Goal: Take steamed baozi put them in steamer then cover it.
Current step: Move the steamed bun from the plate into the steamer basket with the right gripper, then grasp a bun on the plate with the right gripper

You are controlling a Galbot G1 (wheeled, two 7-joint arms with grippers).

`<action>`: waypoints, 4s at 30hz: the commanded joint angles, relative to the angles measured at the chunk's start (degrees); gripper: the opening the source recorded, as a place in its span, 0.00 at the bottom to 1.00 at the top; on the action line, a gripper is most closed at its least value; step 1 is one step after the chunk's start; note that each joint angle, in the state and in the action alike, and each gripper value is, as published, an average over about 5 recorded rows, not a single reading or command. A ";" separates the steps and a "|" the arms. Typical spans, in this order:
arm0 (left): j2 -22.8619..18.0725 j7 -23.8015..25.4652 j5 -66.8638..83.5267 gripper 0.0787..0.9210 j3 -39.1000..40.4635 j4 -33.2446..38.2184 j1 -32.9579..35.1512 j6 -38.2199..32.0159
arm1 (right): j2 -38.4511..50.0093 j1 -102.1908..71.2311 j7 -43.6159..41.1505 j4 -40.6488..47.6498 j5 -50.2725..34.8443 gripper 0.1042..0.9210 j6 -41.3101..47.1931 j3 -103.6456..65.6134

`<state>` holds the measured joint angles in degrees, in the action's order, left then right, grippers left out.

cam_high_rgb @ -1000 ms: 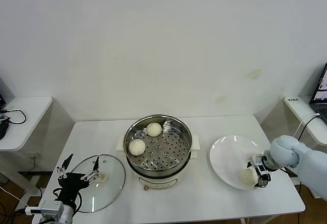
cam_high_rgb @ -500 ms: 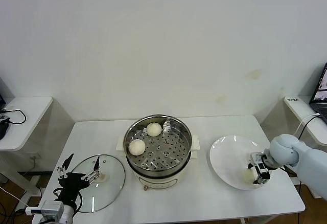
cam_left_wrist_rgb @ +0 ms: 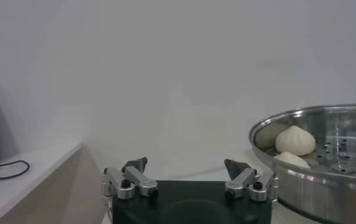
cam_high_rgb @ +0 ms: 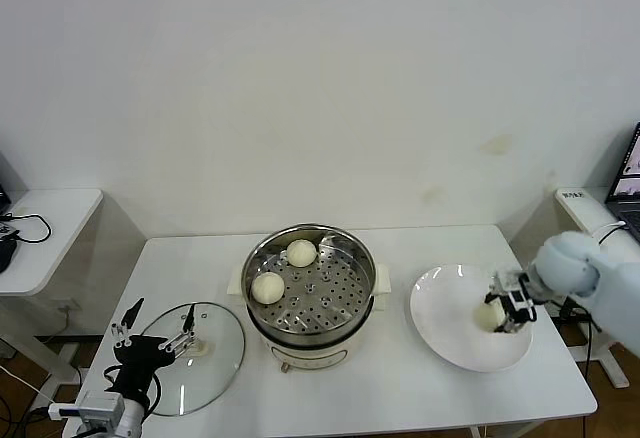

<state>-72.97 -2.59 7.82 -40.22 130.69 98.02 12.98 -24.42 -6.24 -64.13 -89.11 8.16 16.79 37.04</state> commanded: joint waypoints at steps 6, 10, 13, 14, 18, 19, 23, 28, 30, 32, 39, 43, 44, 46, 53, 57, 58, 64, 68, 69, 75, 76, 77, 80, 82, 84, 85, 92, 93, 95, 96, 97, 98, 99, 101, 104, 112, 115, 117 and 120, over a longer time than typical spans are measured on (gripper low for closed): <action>0.20 0.07 0.04 0.88 -0.04 0.32 -0.05 -0.01 | -6.72 34.19 -0.34 -1.49 -12.30 0.63 1.32 15.72; 0.21 0.10 0.14 0.88 -0.39 0.39 -0.05 0.00 | -14.15 41.23 0.85 -1.79 -15.56 0.63 2.08 21.46; -0.04 0.05 0.12 0.88 -0.55 0.35 -0.10 -0.01 | -20.65 43.14 2.10 -1.19 -17.81 0.64 2.58 23.55; -0.14 0.04 0.11 0.88 -0.64 0.34 -0.11 -0.02 | -22.55 43.22 2.56 -1.03 -18.44 0.64 2.72 23.97; -0.40 0.05 0.13 0.88 -1.28 0.31 -0.07 -0.02 | -29.15 42.40 4.48 -0.69 -20.02 0.64 2.78 26.00; -0.41 0.05 0.14 0.88 -1.46 0.33 -0.05 -0.02 | -30.51 42.02 4.86 -0.60 -20.13 0.64 2.56 26.61; -0.32 0.06 0.23 0.88 -2.22 0.72 0.10 0.04 | -35.39 39.75 6.00 -0.09 -19.91 0.64 0.62 29.26; -0.20 0.07 0.28 0.88 -2.89 1.21 0.13 0.19 | -38.89 36.70 7.08 0.56 -18.61 0.64 -2.43 31.76; -0.24 0.08 0.31 0.88 -3.08 1.31 0.09 0.25 | -39.92 35.68 7.48 0.85 -17.14 0.64 -4.12 32.77; -0.32 0.08 0.35 0.88 -3.24 1.36 0.08 0.27 | -40.80 34.86 7.83 0.97 -16.11 0.64 -5.60 33.73; -0.54 0.09 0.60 0.88 -3.83 1.51 0.24 0.22 | -43.10 33.01 7.53 1.48 -12.31 0.64 -11.30 35.74; -0.52 0.10 0.89 0.88 -4.29 1.57 0.46 0.16 | -43.33 33.47 5.61 1.28 -12.29 0.63 -13.59 36.34; -0.54 0.10 0.92 0.88 -4.33 1.56 0.48 0.15 | -43.32 33.66 5.21 1.14 -12.24 0.63 -14.16 36.47; -0.65 0.09 0.92 0.88 -4.29 1.53 0.43 0.13 | -43.32 34.05 4.49 0.82 -12.07 0.63 -15.40 36.72; -0.82 0.10 0.89 0.88 -4.10 1.59 0.30 0.13 | -43.42 34.59 3.04 0.22 -10.56 0.64 -19.18 36.97; -0.81 0.14 0.92 0.88 -4.22 1.57 0.36 0.09 | -43.24 34.59 2.18 -0.22 -9.61 0.64 -19.88 37.06; -0.83 0.14 0.91 0.88 -4.21 1.56 0.36 0.09 | -43.18 34.54 1.97 -0.24 -9.43 0.64 -19.96 37.06; -0.96 0.13 0.89 0.88 -4.08 1.50 0.28 0.08 | -42.59 34.31 1.47 -0.47 -9.51 0.64 -20.44 37.11; -0.98 0.14 0.87 0.88 -3.94 1.43 0.23 0.07 | -42.25 34.27 1.56 -0.65 -9.95 0.66 -20.86 36.93; -0.99 0.13 0.86 0.88 -3.89 1.43 0.20 0.08 | -42.17 34.29 1.65 -0.69 -10.09 0.68 -21.04 36.88; -0.91 0.14 0.85 0.88 -3.86 1.43 0.06 0.12 | -41.37 35.12 1.83 -0.84 -10.26 0.85 -21.80 36.32; -0.87 0.15 0.86 0.88 -3.88 1.41 0.06 0.12 | -41.12 35.44 1.74 -0.87 -10.29 0.87 -21.75 36.05; -0.83 0.17 0.85 0.88 -3.91 1.40 0.07 0.12 | -40.82 35.80 1.57 -0.92 -10.39 0.87 -21.57 35.63; -0.65 0.21 0.81 0.88 -3.98 1.35 0.08 0.12 | -39.52 37.15 1.11 -1.04 -11.26 0.88 -20.46 33.90; -0.47 0.22 0.74 0.88 -3.99 1.27 0.02 0.11 | -38.38 37.85 1.07 -0.81 -11.87 0.88 -19.34 32.09; -0.27 0.21 0.68 0.88 -3.98 1.12 -0.08 0.09 | -36.74 38.14 1.12 -0.25 -11.87 0.88 -17.43 29.51; -0.18 0.21 0.67 0.88 -3.97 1.04 -0.13 0.09 | -35.57 38.14 1.05 0.02 -11.62 0.88 -16.22 28.00; 0.26 0.27 0.76 0.88 -3.69 0.84 -0.30 0.07 | -23.78 38.16 -0.82 -2.16 -13.76 0.88 -4.81 22.16; 0.37 0.29 0.77 0.88 -3.59 0.83 -0.35 0.07 | -21.49 37.85 -0.86 -2.80 -14.15 0.88 -3.50 21.78; 0.60 0.31 0.79 0.88 -3.33 0.74 -0.52 0.07 | -16.49 36.71 -0.85 -4.11 -14.20 0.88 -1.62 20.83; 0.69 0.31 0.80 0.88 -3.21 0.66 -0.61 0.07 | -13.83 35.89 -0.85 -4.69 -13.85 0.88 -1.01 20.36; 0.80 0.31 0.80 0.88 -3.06 0.58 -0.71 0.07 | -11.04 35.05 -0.84 -5.21 -13.32 0.88 -0.60 19.94; 0.90 0.30 0.80 0.88 -2.90 0.52 -0.79 0.08 | -8.53 34.16 -0.82 -5.64 -12.45 0.88 -0.43 19.69; 0.99 0.29 0.80 0.88 -2.77 0.48 -0.85 0.08 | -6.29 33.30 -0.79 -5.95 -11.42 0.88 -0.37 19.54; 1.20 0.28 0.82 0.88 -2.50 0.49 -0.99 0.11 | -2.17 31.12 -0.72 -6.26 -8.70 0.88 -0.58 19.09; 1.48 0.30 0.85 0.88 -2.10 0.59 -1.26 0.18 | 2.33 25.61 -0.46 -5.99 -4.84 0.88 -1.34 16.15; 2.05 0.21 0.50 0.88 -0.97 0.68 -1.54 0.51 | 7.14 -1.31 0.66 -3.20 -0.05 0.88 -2.48 -4.97; 2.24 0.20 0.37 0.88 -0.94 0.79 -1.34 0.60 | 6.36 -8.95 1.07 -0.96 2.37 0.88 -3.11 -10.74; 2.34 0.18 0.31 0.88 -1.00 0.88 -1.28 0.69 | 5.22 -12.38 1.29 1.01 3.80 0.88 -3.21 -13.06; 2.43 0.18 0.27 0.88 -1.14 1.05 -1.25 0.88 | 2.94 -14.18 1.56 4.19 5.45 0.88 -3.18 -14.08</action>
<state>-70.64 -2.37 8.12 -41.55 131.64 96.73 13.75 -24.33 0.02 -63.14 -90.56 7.07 13.12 37.86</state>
